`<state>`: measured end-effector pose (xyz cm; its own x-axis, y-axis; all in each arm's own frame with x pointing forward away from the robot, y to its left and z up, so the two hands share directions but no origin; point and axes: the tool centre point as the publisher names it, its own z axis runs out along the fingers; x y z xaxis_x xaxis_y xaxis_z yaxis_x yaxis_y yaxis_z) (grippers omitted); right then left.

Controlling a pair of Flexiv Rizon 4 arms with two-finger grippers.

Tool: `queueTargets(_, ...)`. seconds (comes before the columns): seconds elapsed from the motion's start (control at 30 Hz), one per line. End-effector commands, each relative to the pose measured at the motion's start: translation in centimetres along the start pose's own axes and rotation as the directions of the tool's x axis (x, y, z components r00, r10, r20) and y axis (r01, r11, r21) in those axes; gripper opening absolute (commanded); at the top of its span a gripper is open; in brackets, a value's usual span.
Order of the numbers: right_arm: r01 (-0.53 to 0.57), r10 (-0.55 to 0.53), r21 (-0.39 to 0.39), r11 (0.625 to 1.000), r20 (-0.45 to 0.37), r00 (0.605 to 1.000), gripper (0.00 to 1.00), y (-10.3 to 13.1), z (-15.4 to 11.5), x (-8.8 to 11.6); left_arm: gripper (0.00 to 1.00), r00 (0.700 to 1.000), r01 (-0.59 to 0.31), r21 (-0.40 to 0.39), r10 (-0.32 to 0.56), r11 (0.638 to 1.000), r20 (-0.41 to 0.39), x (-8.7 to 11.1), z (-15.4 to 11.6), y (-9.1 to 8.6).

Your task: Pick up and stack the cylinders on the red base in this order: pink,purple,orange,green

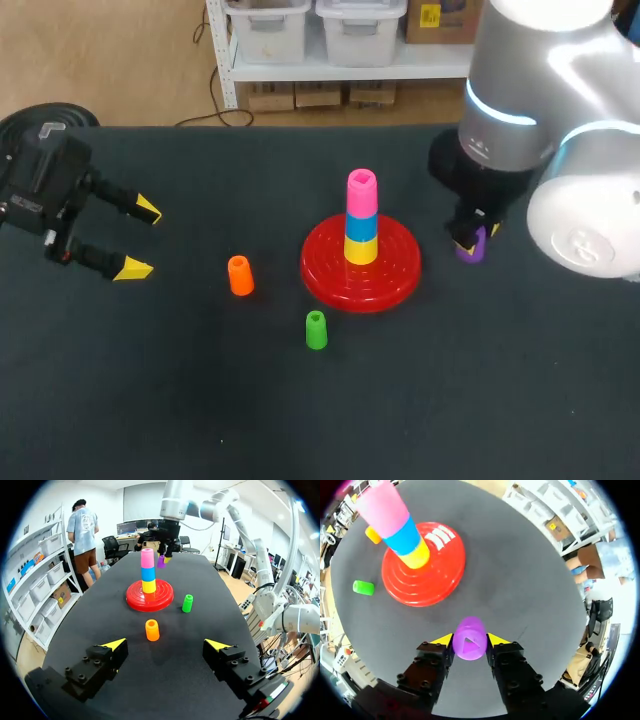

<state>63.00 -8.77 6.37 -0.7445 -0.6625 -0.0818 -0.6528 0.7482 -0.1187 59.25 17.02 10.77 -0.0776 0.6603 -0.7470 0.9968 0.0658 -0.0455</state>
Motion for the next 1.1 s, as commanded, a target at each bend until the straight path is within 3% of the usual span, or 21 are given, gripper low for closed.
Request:
queueTargets(0.03, -0.005, 0.004, 0.010, 1.000, 0.028, 1.000, 0.00, -0.1, -4.0, -0.4, 1.00, 1.000, -0.002, 0.000, 0.002, 1.000, 0.002, 0.1, 0.0, 0.0)
queueTargets(0.3, 0.001, -0.003, 0.017, 1.000, 0.113, 0.994, 0.00, -0.2, -8.3, -3.3, 1.00, 1.000, -0.002, 0.000, 0.002, 1.000, 0.002, 0.1, 0.0, 0.0)
queueTargets(0.63, 0.022, -0.029, 0.044, 0.999, 0.159, 0.987, 0.00, 1.6, -10.7, -7.2, 1.00, 1.000, -0.002, 0.000, 0.002, 1.000, 0.002, 0.1, 0.0, 0.0)
queueTargets(0.87, 0.095, -0.101, 0.037, 0.995, 0.191, 0.976, 0.00, 2.9, -12.2, -9.5, 1.00, 1.000, -0.002, 0.000, 0.002, 1.000, 0.002, 0.1, 0.0, 0.0)
queueTargets(1.1, 0.135, -0.139, 0.034, 0.990, 0.190, 0.972, 0.00, 4.2, -12.7, -10.7, 1.00, 1.000, -0.002, 0.000, 0.002, 1.000, 0.002, 0.1, 0.0, 0.0)
